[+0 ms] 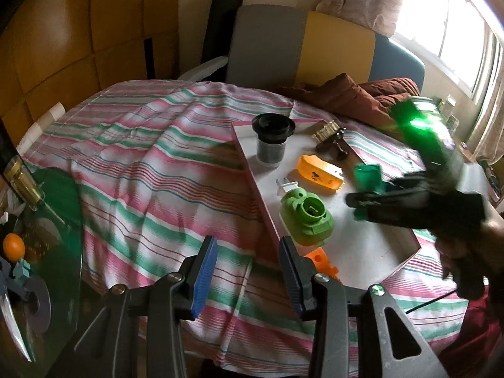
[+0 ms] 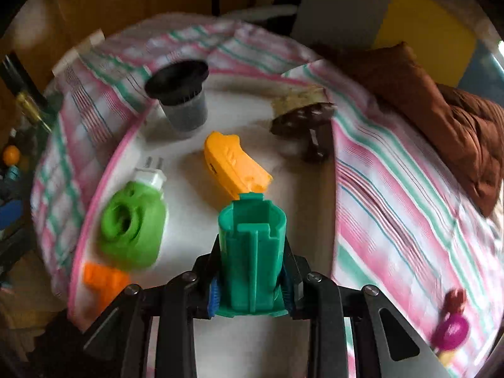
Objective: Organize rigid objects
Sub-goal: 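Carry the teal stand into the tray and open the right gripper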
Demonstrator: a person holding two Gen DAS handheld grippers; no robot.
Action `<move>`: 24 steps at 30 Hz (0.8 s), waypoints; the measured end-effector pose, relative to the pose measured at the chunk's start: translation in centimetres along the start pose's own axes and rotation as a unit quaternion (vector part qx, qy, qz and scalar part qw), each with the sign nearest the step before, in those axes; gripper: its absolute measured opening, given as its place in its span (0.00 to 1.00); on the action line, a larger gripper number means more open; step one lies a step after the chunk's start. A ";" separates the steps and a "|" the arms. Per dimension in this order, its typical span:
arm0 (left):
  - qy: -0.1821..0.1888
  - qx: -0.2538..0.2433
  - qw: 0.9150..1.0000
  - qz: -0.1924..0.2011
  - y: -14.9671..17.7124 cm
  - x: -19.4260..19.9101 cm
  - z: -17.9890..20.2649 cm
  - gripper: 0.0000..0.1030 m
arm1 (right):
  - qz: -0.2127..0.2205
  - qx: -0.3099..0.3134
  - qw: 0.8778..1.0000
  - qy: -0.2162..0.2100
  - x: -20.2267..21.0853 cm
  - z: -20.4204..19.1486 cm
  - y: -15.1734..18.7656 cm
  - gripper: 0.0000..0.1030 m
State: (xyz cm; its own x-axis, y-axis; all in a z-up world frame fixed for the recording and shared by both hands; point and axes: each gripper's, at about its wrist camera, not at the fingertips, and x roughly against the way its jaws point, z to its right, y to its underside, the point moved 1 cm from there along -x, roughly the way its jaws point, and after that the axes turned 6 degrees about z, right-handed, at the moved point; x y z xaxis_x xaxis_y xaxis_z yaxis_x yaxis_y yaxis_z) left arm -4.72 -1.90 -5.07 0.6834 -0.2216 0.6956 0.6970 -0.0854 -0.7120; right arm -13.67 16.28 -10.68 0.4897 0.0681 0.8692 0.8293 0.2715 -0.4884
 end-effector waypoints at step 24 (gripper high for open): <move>-0.016 0.003 1.000 0.015 -0.3 1.3 -0.6 0.40 | 0.124 -0.013 0.991 0.041 4.7 -1.4 0.9 0.69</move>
State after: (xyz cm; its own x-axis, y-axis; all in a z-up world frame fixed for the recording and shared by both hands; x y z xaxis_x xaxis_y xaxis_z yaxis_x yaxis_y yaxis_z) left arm -4.21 -2.74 -4.01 0.7112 -0.1919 0.6763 0.6768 -0.0733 -0.7325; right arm -10.27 15.51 -7.17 0.6979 0.0517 0.7143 0.6873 0.2320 -0.6883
